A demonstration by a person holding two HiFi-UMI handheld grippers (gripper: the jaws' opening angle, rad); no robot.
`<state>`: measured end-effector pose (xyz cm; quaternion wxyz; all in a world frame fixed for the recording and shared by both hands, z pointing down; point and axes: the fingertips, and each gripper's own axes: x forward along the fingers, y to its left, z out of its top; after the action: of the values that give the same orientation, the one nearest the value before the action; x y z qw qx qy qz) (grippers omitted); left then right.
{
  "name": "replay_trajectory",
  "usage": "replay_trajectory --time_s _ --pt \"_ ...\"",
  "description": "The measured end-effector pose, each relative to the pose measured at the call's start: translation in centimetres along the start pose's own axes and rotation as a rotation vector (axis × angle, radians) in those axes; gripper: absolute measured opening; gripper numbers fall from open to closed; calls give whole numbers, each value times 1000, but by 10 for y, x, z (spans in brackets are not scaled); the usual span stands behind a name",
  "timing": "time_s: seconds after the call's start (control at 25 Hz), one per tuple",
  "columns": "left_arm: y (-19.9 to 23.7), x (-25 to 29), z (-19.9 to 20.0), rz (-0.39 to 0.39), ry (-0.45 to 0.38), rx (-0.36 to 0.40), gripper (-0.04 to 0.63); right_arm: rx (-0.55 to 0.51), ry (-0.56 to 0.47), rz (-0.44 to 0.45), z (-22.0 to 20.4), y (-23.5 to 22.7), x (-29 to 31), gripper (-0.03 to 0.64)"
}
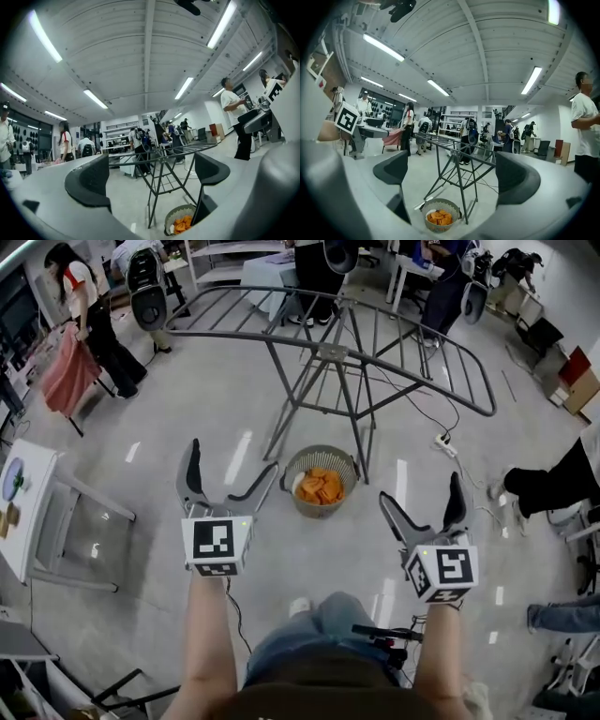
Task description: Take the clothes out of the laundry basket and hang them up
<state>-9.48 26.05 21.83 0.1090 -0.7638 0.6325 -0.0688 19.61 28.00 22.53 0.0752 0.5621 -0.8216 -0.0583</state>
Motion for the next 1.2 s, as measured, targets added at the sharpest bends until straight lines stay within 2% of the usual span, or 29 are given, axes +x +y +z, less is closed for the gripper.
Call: replay_trajectory --time_s 0.36,0.64,0.92,1.2 --pt "-3 45 -33 -31 61 -15 568 9 67 -31 -36 -14 35 569" --pt "-19 121 -53 -54 121 -12 568 35 114 -23 -59 -53 97 569" --pt "-42 221 -88 -40 197 -17 568 35 155 33 -97 -112 191 569" --pt "-57 304 -148 1 337 -61 566 55 257 133 -155 -152 281 568"
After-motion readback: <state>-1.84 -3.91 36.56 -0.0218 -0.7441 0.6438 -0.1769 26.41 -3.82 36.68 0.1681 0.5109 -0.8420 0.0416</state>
